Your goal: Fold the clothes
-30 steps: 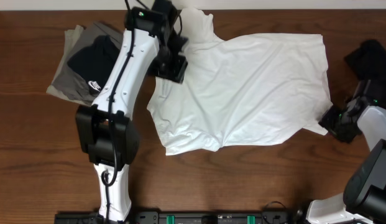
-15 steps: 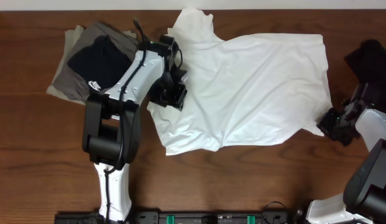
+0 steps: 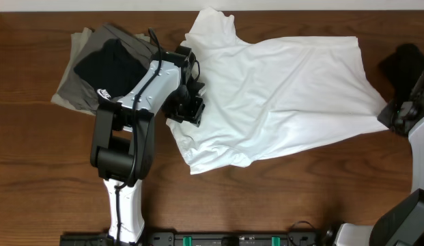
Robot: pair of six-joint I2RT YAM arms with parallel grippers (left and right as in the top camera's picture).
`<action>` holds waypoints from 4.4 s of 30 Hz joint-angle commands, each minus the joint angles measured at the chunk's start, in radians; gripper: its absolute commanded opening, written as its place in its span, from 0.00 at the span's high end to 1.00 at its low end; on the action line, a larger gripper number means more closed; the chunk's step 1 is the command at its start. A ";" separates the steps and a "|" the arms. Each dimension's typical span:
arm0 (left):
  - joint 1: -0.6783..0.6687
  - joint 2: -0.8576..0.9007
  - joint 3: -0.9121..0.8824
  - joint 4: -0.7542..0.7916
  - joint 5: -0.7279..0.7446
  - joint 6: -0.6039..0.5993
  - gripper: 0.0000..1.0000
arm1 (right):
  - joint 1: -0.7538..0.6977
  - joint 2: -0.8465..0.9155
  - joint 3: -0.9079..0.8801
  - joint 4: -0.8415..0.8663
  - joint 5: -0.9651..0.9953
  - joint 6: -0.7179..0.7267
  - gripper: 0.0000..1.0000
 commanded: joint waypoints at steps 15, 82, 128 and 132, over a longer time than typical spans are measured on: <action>0.003 0.011 -0.002 -0.006 -0.034 -0.009 0.42 | -0.011 0.007 -0.081 -0.055 0.007 0.099 0.44; -0.238 -0.568 -0.868 0.457 -0.020 -0.347 0.94 | -0.061 -0.005 -0.277 0.232 -0.684 -0.056 0.39; -0.238 -0.817 -0.803 0.527 -0.293 -0.360 0.85 | -0.061 -0.005 -0.277 0.098 -0.415 0.057 0.38; -0.238 -0.756 -0.803 0.508 -0.236 -0.366 0.25 | -0.061 -0.005 -0.277 0.097 -0.416 0.057 0.38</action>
